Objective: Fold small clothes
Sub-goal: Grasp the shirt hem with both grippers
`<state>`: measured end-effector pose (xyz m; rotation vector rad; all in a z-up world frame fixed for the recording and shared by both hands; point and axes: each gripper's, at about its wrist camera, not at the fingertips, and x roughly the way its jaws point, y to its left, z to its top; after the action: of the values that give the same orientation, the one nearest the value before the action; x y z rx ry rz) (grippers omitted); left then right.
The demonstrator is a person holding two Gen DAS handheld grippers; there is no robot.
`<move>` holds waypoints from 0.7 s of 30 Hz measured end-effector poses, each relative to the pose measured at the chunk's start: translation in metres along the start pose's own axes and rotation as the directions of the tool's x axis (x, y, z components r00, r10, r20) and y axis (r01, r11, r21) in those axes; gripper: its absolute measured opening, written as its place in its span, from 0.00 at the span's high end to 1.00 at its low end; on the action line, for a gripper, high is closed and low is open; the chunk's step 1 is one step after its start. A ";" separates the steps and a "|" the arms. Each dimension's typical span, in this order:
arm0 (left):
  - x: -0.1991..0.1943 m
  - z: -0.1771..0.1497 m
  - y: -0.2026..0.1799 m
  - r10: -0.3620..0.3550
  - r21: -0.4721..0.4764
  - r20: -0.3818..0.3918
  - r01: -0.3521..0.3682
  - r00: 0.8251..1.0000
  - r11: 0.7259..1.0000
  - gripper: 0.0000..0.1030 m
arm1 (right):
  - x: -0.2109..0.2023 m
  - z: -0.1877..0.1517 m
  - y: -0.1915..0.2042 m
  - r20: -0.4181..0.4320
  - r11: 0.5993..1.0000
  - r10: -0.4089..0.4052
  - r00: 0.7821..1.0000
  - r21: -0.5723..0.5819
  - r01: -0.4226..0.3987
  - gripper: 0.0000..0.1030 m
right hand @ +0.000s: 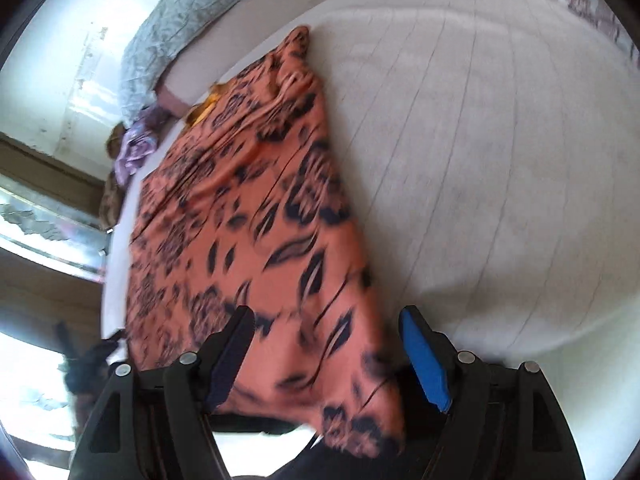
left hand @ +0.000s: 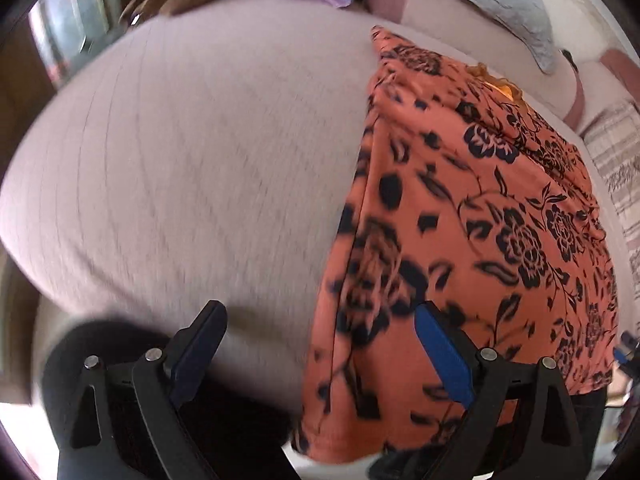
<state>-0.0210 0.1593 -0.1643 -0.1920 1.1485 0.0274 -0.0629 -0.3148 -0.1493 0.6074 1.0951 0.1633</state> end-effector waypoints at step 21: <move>-0.006 -0.036 -0.018 -0.018 0.129 -0.027 0.021 0.999 0.991 0.89 | 0.018 -0.024 0.016 -0.049 0.993 -0.091 0.995 -0.084 0.086 0.70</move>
<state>-0.0537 0.1362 -0.1701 -0.0889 1.1698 -0.0669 -0.0725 -0.2854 -0.1618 0.4823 1.1589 0.1473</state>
